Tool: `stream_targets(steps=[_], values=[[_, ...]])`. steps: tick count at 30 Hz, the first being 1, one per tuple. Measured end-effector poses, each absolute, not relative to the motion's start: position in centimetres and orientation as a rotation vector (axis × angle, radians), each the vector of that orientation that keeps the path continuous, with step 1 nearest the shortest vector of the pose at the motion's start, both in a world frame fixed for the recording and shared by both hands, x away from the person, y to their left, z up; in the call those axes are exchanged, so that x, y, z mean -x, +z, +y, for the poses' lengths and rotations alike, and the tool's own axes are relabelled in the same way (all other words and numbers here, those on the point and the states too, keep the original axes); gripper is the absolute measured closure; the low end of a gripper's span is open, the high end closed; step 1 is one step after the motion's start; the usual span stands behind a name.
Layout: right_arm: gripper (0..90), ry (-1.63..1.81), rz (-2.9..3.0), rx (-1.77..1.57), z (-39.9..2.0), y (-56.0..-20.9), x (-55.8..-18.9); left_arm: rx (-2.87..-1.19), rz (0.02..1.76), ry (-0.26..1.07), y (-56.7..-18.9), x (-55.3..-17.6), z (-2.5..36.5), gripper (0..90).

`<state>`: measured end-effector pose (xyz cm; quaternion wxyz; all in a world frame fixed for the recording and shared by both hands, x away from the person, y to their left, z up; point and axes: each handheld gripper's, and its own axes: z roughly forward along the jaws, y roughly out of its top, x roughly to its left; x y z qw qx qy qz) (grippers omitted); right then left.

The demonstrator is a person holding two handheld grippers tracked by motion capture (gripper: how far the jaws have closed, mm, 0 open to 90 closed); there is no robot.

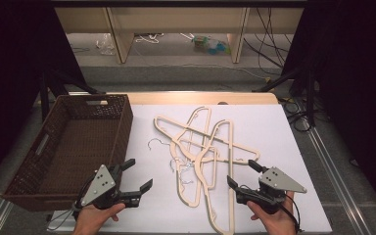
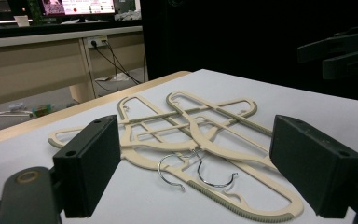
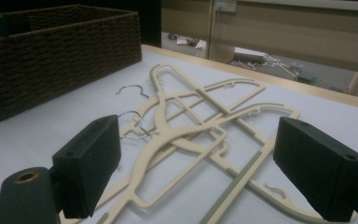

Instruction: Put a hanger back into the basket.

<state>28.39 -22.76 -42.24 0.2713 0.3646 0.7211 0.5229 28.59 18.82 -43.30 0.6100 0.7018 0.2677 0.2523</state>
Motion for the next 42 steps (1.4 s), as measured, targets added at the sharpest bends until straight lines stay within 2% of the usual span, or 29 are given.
stream_targets(steps=[15,26,37,42], values=[[17.1,1.282,2.134,-1.03,-21.6,-43.2,-28.6,-1.625,0.635,0.573,-43.4,-28.6,18.7,16.2],[30.3,1.123,2.439,-1.096,-18.7,-43.9,-29.3,-1.628,0.634,0.573,-43.4,-28.6,18.7,16.4],[35.5,0.951,2.62,-1.068,-15.3,-45.6,-29.5,-1.632,0.63,0.576,-43.5,-28.7,18.8,16.5],[37.2,0.911,2.583,-1.063,-15.8,-45.3,-30.4,-1.63,0.633,0.572,-43.4,-28.7,18.8,16.5]])
